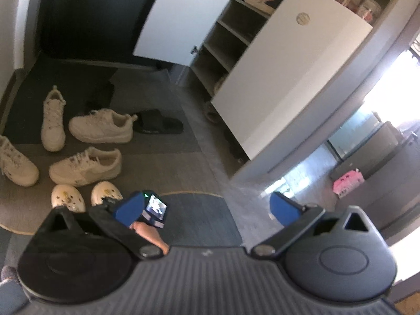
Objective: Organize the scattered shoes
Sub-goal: 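Grasp a white clog by its brown strap with the right tool and lift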
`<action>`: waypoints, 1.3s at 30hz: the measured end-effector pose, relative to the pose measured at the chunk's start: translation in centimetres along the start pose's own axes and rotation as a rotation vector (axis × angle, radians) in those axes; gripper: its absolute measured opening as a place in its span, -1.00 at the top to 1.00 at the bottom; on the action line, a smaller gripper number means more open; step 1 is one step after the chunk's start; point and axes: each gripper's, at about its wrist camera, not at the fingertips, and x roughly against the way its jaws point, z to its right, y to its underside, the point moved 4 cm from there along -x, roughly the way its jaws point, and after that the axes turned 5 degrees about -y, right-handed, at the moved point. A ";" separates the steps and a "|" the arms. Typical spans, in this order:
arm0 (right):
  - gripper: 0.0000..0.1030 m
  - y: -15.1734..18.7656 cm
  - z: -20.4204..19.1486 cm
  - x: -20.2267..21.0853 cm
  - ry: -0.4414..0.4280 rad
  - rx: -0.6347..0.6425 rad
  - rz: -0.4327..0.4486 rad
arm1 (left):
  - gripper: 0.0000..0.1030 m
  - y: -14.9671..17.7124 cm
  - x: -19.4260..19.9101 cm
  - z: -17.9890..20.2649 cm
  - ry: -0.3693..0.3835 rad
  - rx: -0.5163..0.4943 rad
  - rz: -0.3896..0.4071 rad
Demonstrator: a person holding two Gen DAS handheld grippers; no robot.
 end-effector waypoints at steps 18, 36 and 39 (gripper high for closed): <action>0.63 -0.4 0.7 3.1 -0.239 -0.238 0.163 | -1.00 5.2 -4.6 2.7 -0.040 -0.224 -0.138; 0.60 -0.2 0.9 0.9 -0.281 -0.263 0.186 | -1.00 4.7 -5.1 3.3 -0.009 -0.185 -0.127; 0.58 -0.3 0.6 -0.1 -0.270 -0.267 0.153 | -1.00 4.5 -5.2 2.9 0.002 -0.165 -0.146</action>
